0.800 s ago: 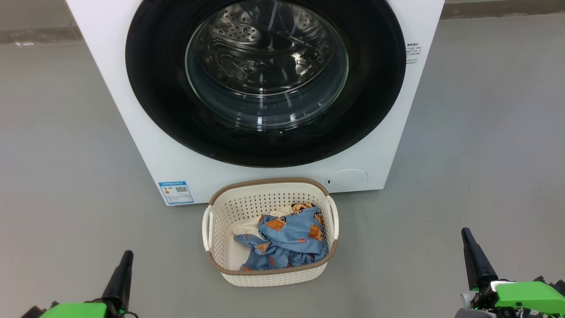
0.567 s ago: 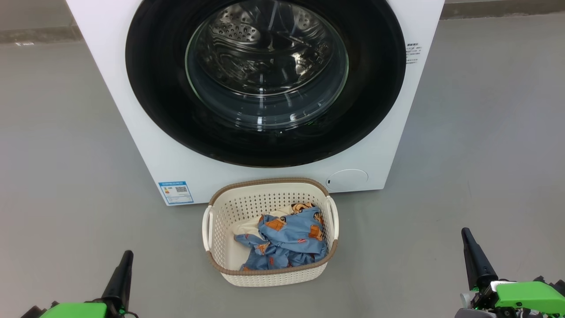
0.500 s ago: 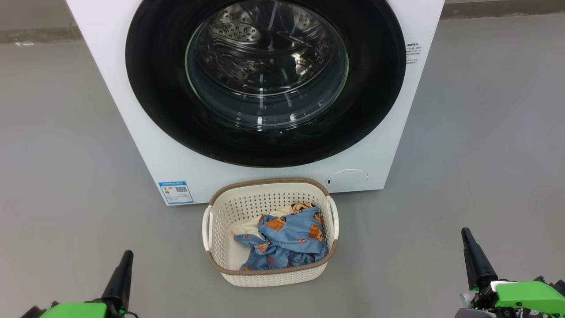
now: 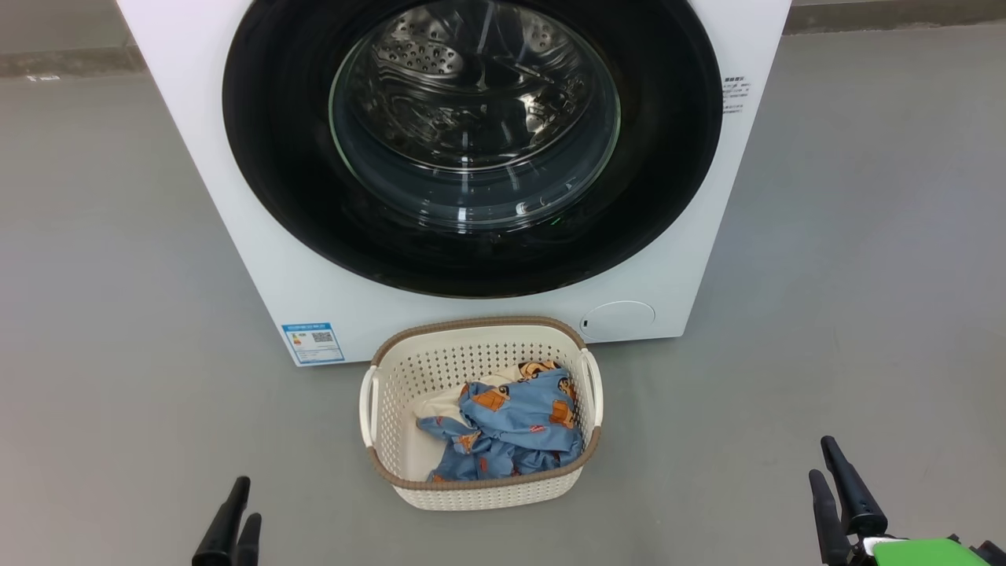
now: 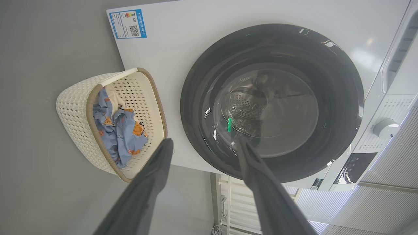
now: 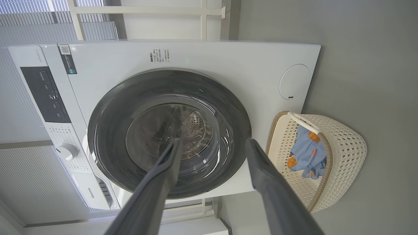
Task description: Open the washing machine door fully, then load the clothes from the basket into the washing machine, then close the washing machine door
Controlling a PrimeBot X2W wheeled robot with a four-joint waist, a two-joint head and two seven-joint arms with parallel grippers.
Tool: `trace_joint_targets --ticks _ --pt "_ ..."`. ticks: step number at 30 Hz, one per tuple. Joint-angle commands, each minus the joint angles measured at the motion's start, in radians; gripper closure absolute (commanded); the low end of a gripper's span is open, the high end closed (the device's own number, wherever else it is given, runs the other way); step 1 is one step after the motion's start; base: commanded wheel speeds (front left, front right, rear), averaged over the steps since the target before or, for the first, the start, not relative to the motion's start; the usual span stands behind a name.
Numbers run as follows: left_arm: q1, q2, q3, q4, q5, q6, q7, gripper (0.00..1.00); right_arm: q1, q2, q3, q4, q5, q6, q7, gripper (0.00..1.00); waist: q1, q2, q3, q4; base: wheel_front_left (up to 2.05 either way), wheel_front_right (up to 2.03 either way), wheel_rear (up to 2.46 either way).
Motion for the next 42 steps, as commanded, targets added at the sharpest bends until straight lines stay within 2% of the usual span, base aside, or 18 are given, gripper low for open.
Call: trace_joint_targets --ticks 1,4,18,42 --pt "-0.037 0.016 -0.001 -0.035 0.009 -0.001 -0.011 0.0 -0.036 -0.013 0.008 -0.032 -0.016 0.0 -0.011 0.0 -0.0006 -0.0001 0.0 0.0 0.0 0.0 0.0" --pt "-0.042 0.024 -0.01 -0.045 0.025 -0.001 -0.026 0.0 -0.044 -0.024 0.02 -0.038 -0.033 0.0 -0.025 0.0 -0.002 -0.0001 0.002 -0.001 0.0 0.0 0.0" --pt "-0.053 0.043 -0.024 -0.074 0.121 -0.002 -0.068 0.0 -0.068 -0.064 0.062 -0.047 -0.138 0.001 -0.07 0.0 -0.0021 -0.0001 0.003 -0.006 0.0 0.0 0.0" --pt "-0.058 0.094 -0.066 -0.132 0.458 -0.002 -0.138 0.0 -0.084 -0.102 0.097 -0.092 -0.472 0.001 -0.14 0.0 -0.0021 -0.0001 0.003 -0.008 0.0 0.0 0.0"
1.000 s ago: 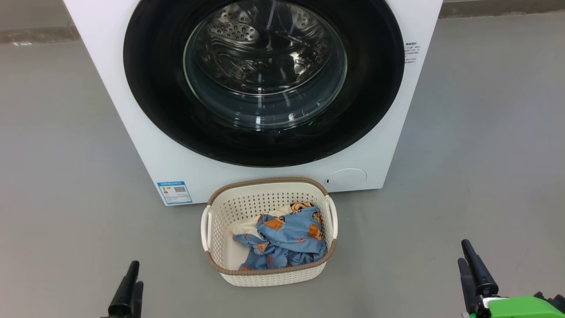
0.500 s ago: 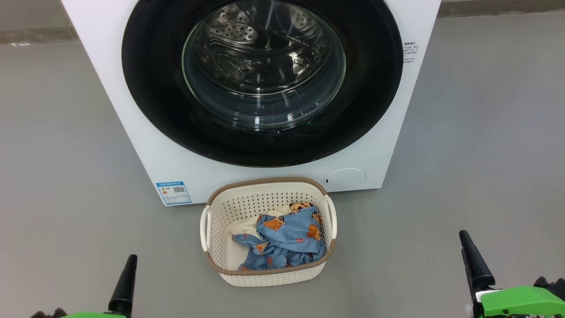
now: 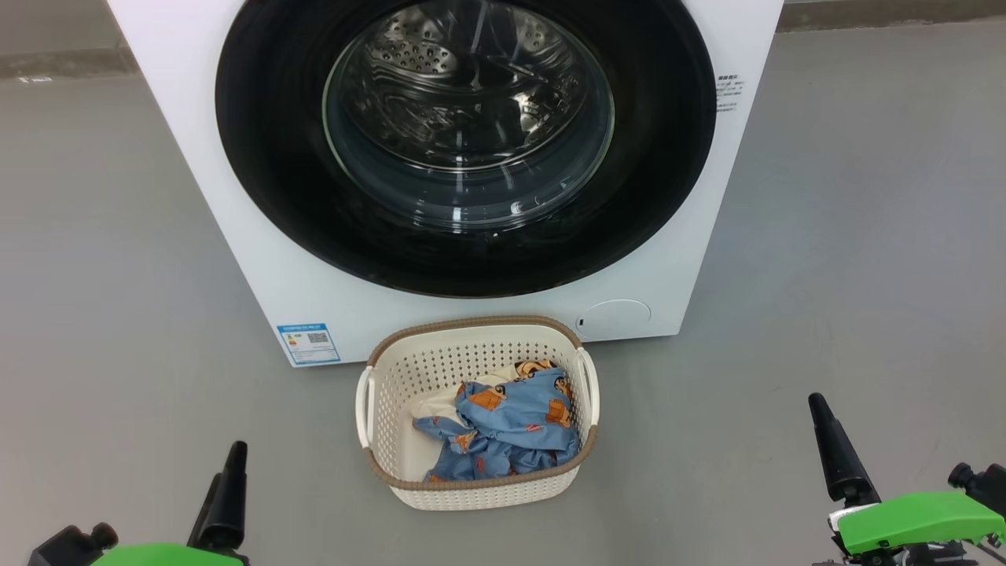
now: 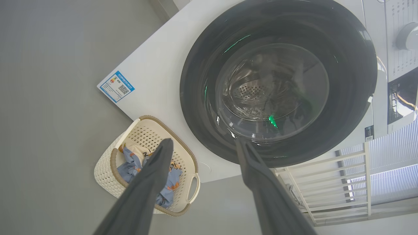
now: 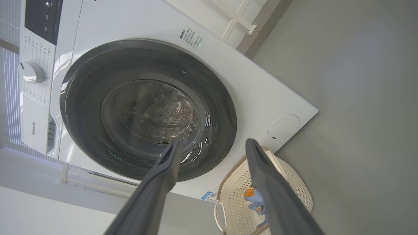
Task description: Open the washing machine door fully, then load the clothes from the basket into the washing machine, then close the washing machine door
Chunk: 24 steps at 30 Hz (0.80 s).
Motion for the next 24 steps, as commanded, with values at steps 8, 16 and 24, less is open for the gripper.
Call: trace_joint_targets --ticks 8,16,24 --pt "-0.04 0.026 0.016 -0.038 0.155 -0.002 -0.032 0.0 -0.049 -0.028 0.02 -0.048 -0.137 0.001 -0.032 0.0 0.0 0.0 -0.001 0.004 0.0 0.0 0.0" --pt "-0.037 0.023 0.026 -0.049 0.278 -0.003 -0.056 0.0 -0.054 -0.037 0.038 -0.053 -0.241 0.001 -0.055 0.0 0.0 0.0 -0.002 0.002 0.0 0.0 0.0" --pt "-0.033 0.038 0.018 -0.064 0.388 -0.003 -0.079 0.0 -0.064 -0.053 0.042 -0.048 -0.36 0.001 -0.079 0.0 0.0 0.0 -0.004 0.0 0.0 0.0 0.0"
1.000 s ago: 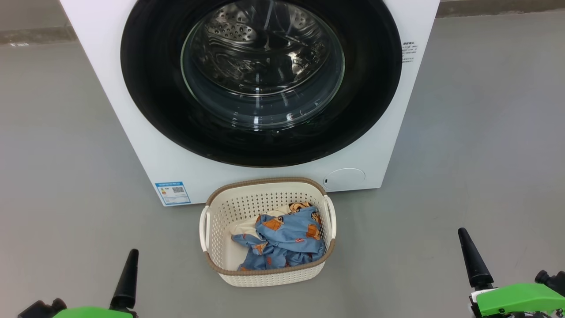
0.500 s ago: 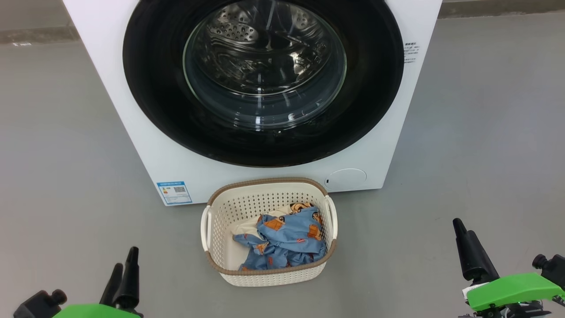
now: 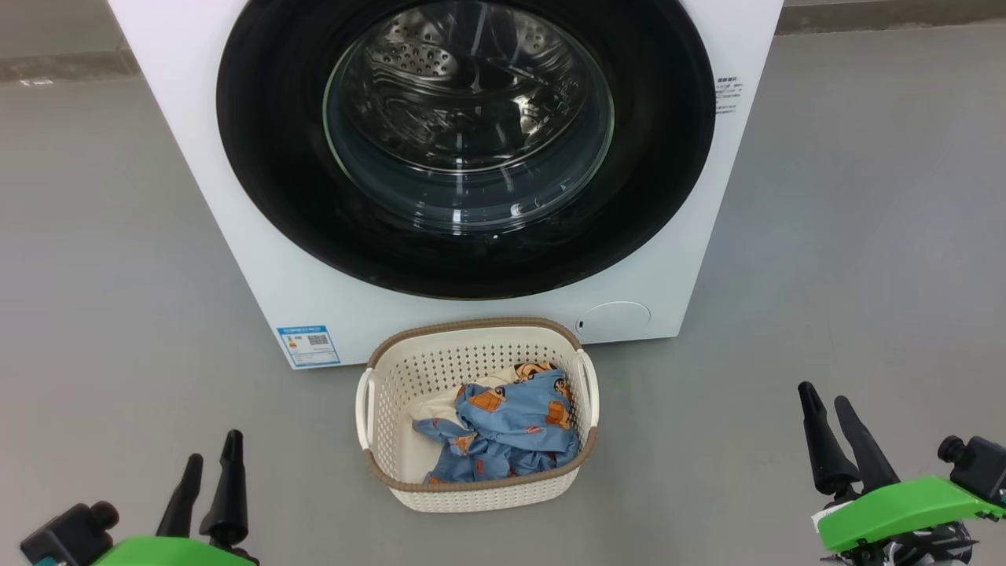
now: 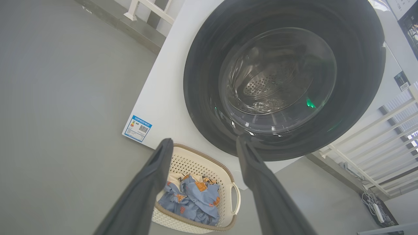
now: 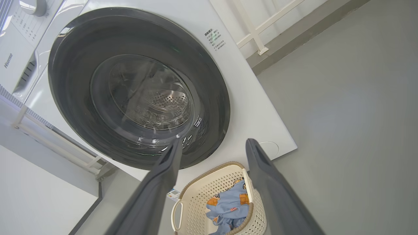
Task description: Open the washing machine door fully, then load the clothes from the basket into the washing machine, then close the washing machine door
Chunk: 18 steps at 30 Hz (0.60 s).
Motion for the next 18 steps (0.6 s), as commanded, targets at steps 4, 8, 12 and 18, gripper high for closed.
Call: trace_joint_targets --ticks 4,8,12,18 --pt "-0.032 0.02 0.032 -0.042 0.071 -0.002 -0.021 0.0 -0.051 -0.025 0.022 -0.029 -0.077 0.001 -0.021 0.0 0.0 0.0 0.0 0.0 0.0 0.0 0.0" --pt "-0.028 0.023 0.035 -0.048 0.133 -0.002 -0.033 0.0 -0.055 -0.032 0.031 -0.029 -0.132 0.001 -0.033 0.0 0.0 0.0 0.0 0.0 0.0 0.0 0.0" --pt "-0.026 0.026 0.031 -0.048 0.193 -0.002 -0.045 0.0 -0.056 -0.039 0.032 -0.024 -0.184 0.001 -0.045 0.0 0.0 0.0 -0.001 0.001 0.0 0.0 0.0" --pt "-0.026 0.029 0.036 -0.055 0.27 -0.002 -0.063 0.0 -0.063 -0.044 0.034 -0.023 -0.267 0.001 -0.062 0.0 0.0 0.0 0.001 -0.001 0.0 0.0 0.0"
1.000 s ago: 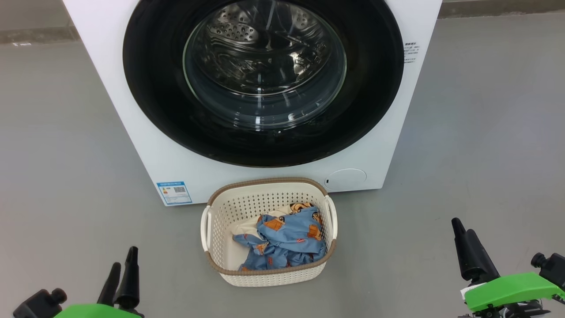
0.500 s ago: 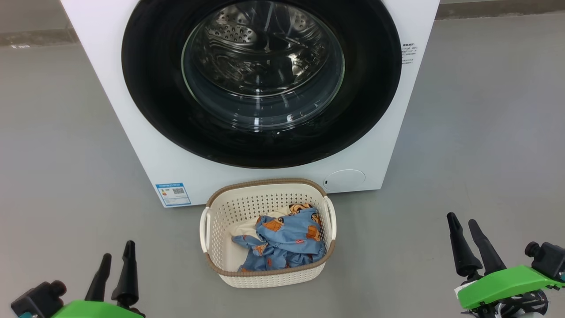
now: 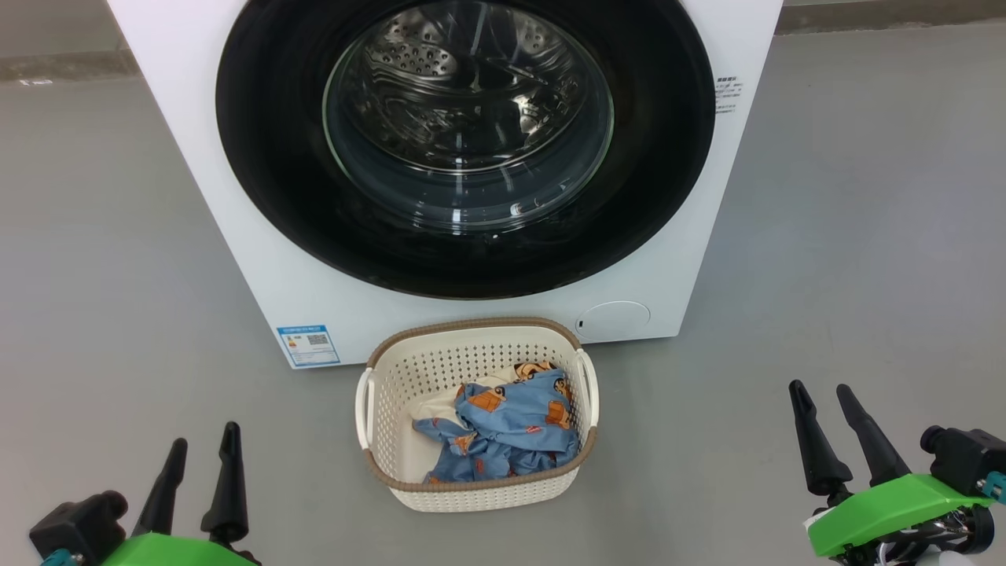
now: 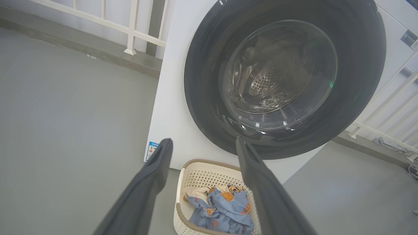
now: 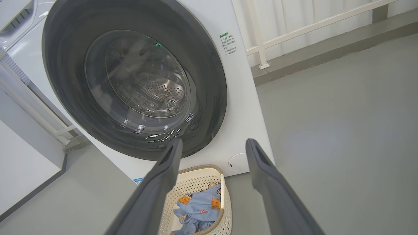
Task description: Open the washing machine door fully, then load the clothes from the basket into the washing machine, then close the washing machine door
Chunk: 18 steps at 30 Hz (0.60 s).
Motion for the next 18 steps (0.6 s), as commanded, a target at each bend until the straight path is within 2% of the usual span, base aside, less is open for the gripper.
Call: trace_joint_targets --ticks 1,18 --pt "-0.026 0.021 0.027 -0.034 0.041 -0.002 -0.02 0.0 -0.053 -0.02 0.016 -0.023 -0.046 0.001 -0.019 0.0 0.0 0.0 0.0 -0.001 0.0 0.0 0.0" --pt "-0.027 0.033 0.022 -0.043 0.255 -0.002 -0.07 0.0 -0.078 -0.03 0.032 -0.008 -0.283 0.001 -0.069 0.0 0.0 0.0 -0.003 -0.003 0.0 0.0 0.0"
